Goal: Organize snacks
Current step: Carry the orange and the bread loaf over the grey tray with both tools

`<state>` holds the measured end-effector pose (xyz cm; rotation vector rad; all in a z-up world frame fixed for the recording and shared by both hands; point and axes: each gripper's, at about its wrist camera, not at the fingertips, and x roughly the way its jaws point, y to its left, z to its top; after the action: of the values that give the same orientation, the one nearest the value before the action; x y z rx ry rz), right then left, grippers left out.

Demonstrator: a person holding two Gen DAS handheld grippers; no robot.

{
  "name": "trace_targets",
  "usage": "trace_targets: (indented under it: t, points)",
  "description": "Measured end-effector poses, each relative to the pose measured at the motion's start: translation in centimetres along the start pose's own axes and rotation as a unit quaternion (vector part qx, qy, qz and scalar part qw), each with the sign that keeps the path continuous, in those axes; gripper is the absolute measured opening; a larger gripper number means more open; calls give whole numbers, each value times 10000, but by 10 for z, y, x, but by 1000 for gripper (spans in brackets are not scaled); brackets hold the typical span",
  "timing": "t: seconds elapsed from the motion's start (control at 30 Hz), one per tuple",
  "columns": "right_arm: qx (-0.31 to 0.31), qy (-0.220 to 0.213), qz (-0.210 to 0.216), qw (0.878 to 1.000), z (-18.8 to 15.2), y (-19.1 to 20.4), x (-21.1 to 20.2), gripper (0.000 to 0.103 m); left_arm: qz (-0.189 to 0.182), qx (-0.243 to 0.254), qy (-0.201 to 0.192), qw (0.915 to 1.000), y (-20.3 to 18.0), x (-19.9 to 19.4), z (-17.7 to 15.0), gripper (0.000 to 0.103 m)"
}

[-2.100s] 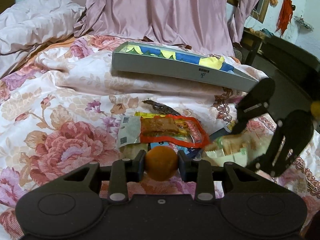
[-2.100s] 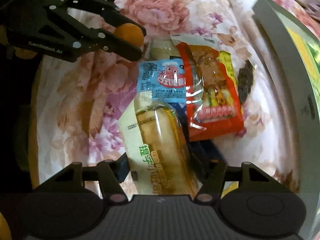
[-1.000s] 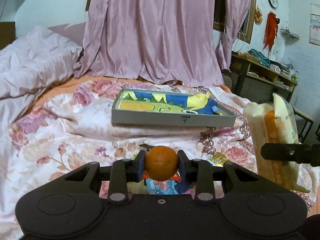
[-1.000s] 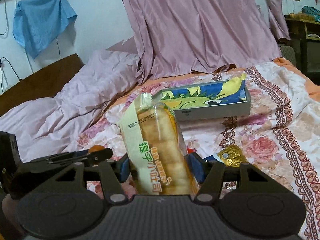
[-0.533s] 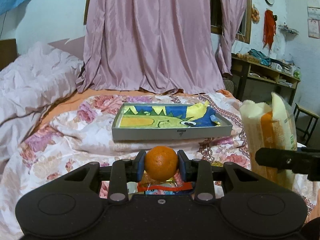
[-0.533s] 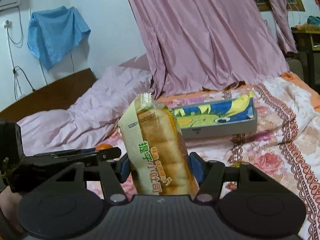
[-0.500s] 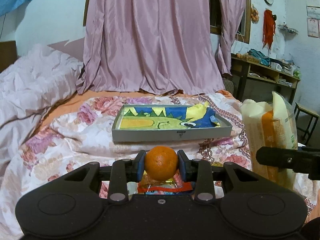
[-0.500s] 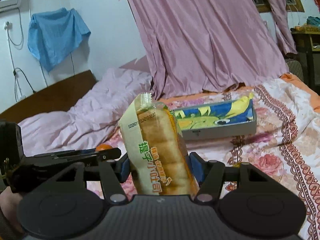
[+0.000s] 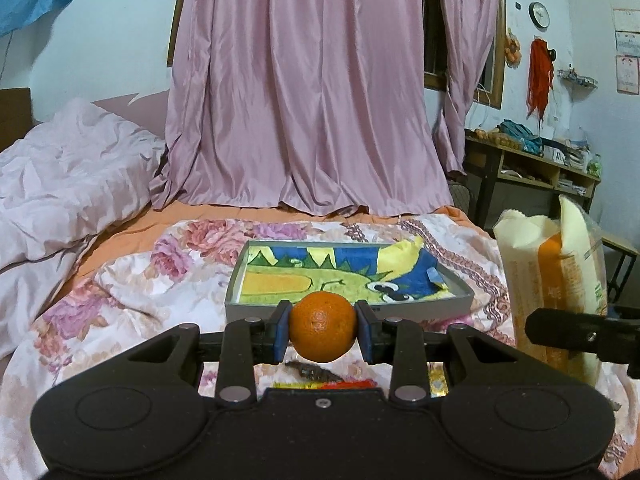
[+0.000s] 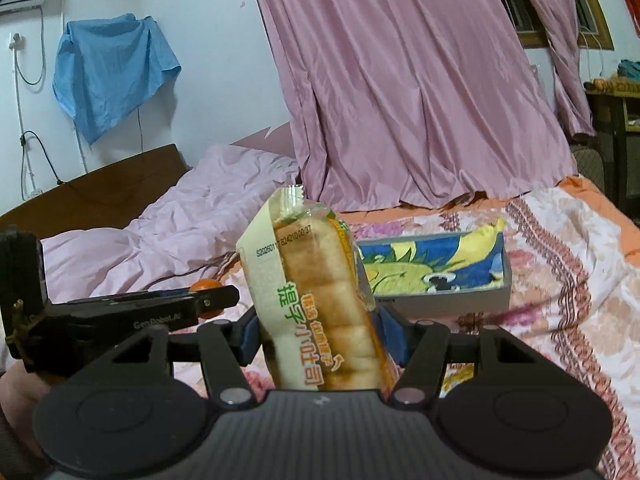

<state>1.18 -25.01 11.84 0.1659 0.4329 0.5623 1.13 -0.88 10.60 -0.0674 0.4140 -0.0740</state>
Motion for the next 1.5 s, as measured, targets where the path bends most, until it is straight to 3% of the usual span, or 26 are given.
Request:
trace_targets:
  t: [0.93,1.5]
  points:
    - [-20,-53,-477,9988,45,-36,94,65,-227,36,53,9997,11,125,31,36]
    - [-137,138,-740,9971,71,-59,173,65,-54,-32,163,9998,30,209,49,36]
